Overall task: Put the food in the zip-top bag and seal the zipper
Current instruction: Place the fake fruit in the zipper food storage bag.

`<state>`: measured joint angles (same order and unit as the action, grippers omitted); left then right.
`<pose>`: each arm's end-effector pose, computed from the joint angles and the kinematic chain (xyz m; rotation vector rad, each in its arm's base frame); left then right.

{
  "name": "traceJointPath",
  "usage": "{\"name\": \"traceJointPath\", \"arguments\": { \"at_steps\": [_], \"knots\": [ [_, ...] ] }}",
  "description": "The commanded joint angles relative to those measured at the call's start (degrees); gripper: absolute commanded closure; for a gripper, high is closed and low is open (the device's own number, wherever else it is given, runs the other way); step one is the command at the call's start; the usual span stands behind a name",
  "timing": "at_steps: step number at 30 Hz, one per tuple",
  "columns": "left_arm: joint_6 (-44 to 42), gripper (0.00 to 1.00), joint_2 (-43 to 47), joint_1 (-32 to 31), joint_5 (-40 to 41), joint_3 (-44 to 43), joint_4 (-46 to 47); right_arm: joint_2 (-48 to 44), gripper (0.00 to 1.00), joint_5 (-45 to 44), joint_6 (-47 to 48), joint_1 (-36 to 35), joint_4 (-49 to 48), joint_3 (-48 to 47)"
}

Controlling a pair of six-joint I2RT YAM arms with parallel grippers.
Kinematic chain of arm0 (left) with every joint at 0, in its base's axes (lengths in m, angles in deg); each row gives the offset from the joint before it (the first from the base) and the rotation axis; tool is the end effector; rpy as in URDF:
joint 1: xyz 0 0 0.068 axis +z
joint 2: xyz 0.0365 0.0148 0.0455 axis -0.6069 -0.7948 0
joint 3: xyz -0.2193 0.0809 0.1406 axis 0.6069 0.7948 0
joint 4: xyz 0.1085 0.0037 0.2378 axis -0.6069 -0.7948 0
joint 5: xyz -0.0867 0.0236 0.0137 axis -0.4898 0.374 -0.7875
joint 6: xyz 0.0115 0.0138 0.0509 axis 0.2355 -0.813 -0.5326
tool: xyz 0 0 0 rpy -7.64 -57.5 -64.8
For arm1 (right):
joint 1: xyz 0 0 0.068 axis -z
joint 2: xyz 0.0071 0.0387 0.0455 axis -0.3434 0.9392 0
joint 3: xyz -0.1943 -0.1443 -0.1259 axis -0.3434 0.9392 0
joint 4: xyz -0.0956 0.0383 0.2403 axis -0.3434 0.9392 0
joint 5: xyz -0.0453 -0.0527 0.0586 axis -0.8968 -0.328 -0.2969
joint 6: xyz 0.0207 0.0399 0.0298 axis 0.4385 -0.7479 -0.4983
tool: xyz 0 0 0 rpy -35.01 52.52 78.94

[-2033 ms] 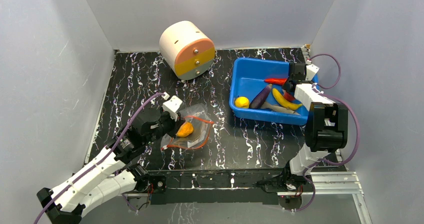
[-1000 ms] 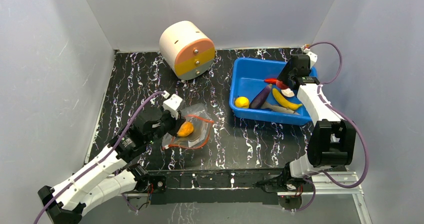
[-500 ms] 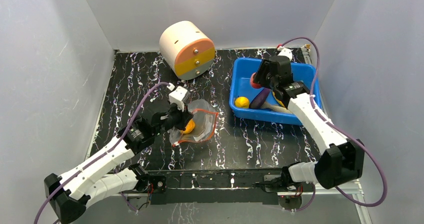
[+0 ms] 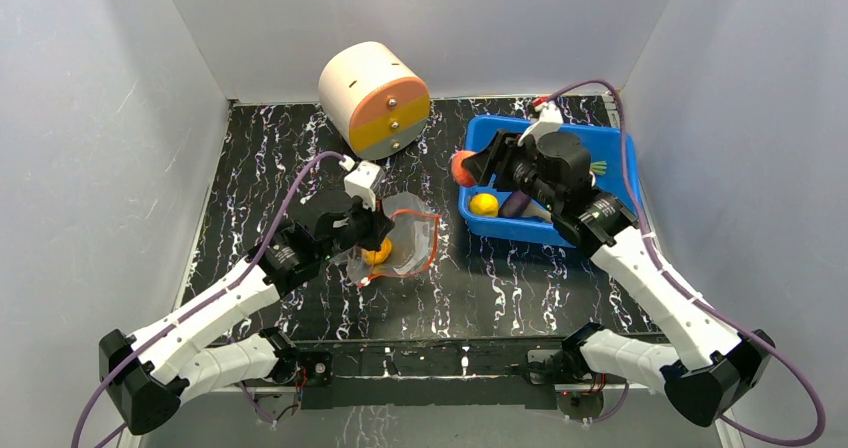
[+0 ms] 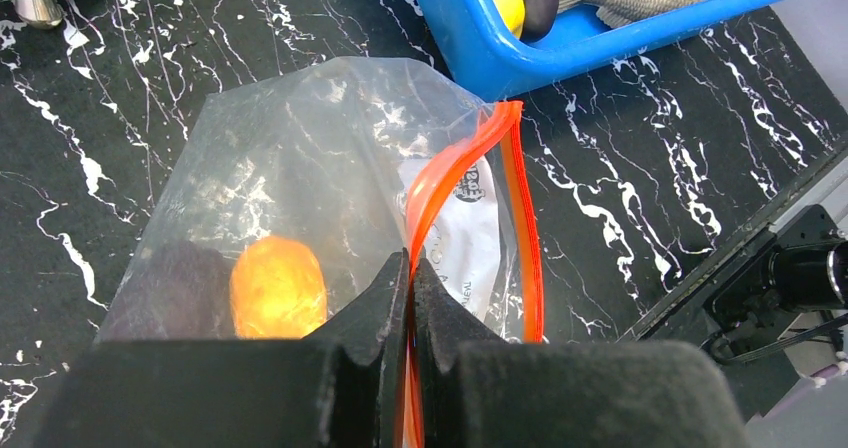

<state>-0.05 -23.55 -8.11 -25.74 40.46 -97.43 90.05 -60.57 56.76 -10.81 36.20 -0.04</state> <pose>0.1599 -0.1585 0.3238 0.4373 1.9156 -0.6503 0.2051 0.1212 0.3867 0.0014 1.9600 0.6740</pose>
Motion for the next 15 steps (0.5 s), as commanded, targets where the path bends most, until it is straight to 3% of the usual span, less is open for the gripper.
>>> {"name": "traceJointPath", "arguments": {
  "at_steps": [1,5,15],
  "knots": [
    [3.21,1.00,0.51,0.30,-0.19,-2.73,1.42,-0.32,0.64,7.16,-2.16,-4.93,-4.60,2.04],
    [3.79,1.00,-0.06,0.30,-0.45,-3.37,0.68,-0.81,0.64,6.64,-3.92,-11.12,-7.77,5.29],
    [4.94,1.00,2.05,0.30,-0.68,-3.82,0.58,1.46,0.64,6.38,-6.38,-17.73,-8.56,8.16]
  ]
}}
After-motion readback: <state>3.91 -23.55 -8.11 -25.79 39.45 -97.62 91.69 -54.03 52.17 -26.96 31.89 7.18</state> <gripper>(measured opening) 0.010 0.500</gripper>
